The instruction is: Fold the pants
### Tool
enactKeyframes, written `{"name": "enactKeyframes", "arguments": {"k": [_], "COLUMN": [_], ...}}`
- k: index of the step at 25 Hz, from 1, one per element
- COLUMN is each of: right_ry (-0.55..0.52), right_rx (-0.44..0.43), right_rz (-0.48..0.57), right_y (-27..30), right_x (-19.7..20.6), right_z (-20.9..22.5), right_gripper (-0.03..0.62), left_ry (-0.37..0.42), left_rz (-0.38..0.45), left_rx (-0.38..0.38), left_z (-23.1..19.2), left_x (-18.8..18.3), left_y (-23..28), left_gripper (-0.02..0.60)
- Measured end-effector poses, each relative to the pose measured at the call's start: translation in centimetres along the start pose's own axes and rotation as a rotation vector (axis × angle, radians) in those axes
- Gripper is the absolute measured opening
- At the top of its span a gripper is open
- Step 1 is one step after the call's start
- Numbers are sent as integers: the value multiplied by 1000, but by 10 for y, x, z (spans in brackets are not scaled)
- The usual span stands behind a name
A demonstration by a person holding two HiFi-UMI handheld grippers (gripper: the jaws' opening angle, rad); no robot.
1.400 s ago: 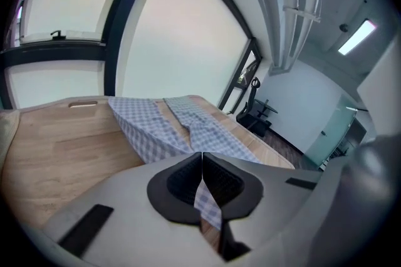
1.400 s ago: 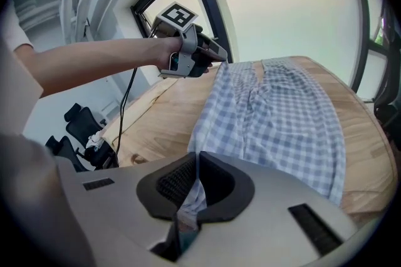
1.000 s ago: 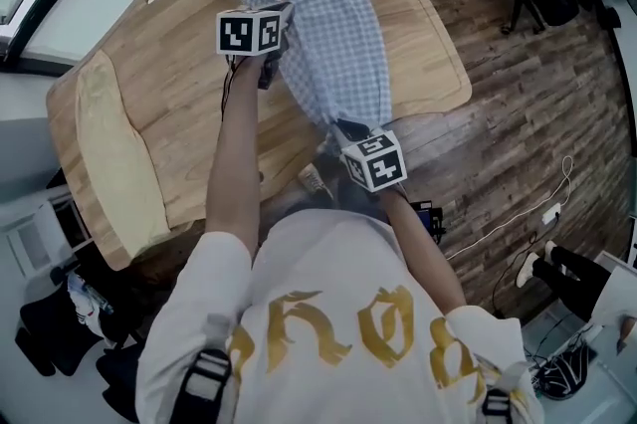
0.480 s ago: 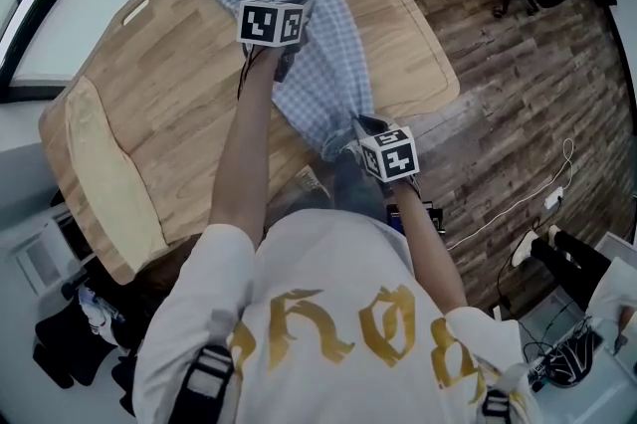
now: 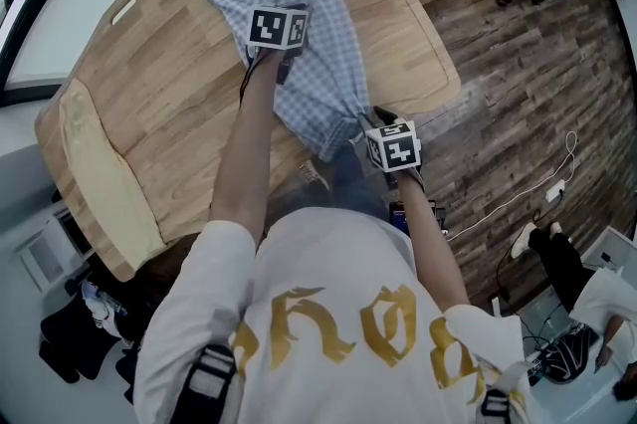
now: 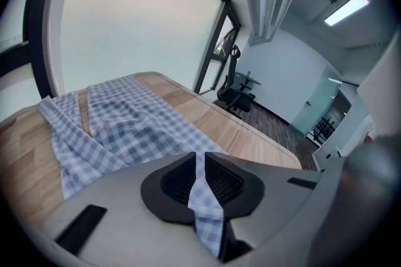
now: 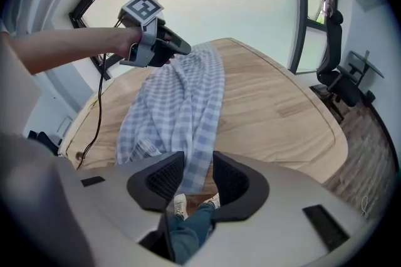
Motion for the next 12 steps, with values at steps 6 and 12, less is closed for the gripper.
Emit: {"name": "enactKeyframes", "arguments": {"k": [6,12], "right_ry": [90,139], "right_rx": [-12,3], "right_rz": [6,52], "right_y": [-7,-20], "right_x": [-1,-7], "right_z": [14,23], "right_gripper": [191,163], "left_ry": [-11,4], "left_rz": [13,-70], "left_rx": [15,14], "left_z": [2,-1], "left_x": [5,37], "left_y": [-27,-44], "left_gripper": [43,43]}}
Point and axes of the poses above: the fingertips, and each gripper's own axes: y forward along the fingers, z to its right, x out of its underside, the point moved 2 cm from there along -y, backward along the fingers, and after that the axes turned 9 degrees about x, right-handed, at the moved point
